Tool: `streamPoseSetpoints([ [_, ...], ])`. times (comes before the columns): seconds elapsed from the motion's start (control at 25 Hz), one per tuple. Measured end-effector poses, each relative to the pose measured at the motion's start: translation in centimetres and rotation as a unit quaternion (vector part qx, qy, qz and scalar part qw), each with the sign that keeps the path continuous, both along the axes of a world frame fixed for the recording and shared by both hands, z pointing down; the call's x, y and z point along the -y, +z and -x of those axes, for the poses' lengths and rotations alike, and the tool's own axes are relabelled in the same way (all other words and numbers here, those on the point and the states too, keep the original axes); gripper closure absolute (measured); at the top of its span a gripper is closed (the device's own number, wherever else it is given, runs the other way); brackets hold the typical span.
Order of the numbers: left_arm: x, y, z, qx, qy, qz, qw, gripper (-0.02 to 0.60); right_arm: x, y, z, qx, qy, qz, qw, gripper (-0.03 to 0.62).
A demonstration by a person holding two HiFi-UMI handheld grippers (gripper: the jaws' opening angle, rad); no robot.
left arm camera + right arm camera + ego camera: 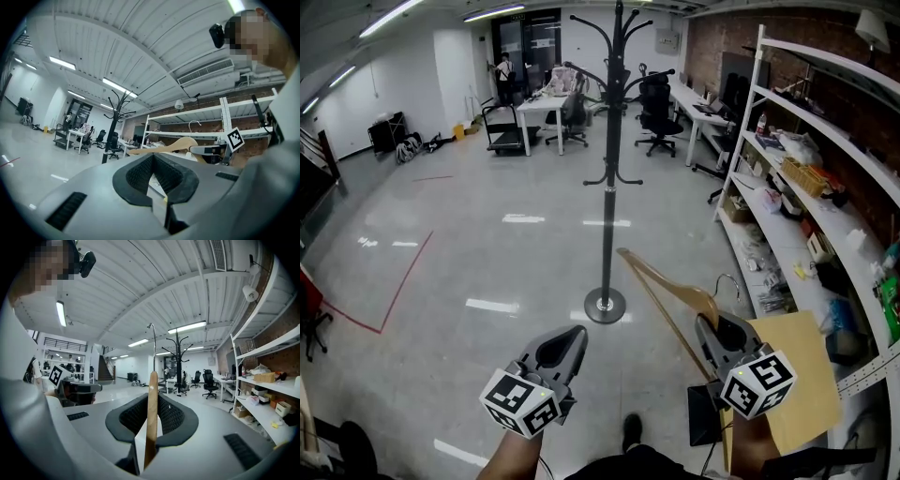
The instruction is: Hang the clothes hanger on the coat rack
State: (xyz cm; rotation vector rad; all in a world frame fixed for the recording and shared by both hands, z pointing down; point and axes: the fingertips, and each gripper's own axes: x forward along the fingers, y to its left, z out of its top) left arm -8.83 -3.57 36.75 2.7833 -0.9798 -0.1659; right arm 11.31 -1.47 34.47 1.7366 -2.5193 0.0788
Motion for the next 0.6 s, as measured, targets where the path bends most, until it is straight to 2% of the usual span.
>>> streamPoseSetpoints([
  [0.36, 9.7, -2.8, -6.0, 0.014, -0.023, -0.031, 0.9992, 0.581, 10.9, -2.1, -4.7, 0.001, -0.049, -0.028, 0.998, 0.537],
  [0.6, 14.0, -2.7, -8.8, 0.018, -0.033, -0.027, 0.9989, 0.581, 15.8, -2.1, -6.8, -0.006, -0.079, -0.026, 0.997, 0.537],
])
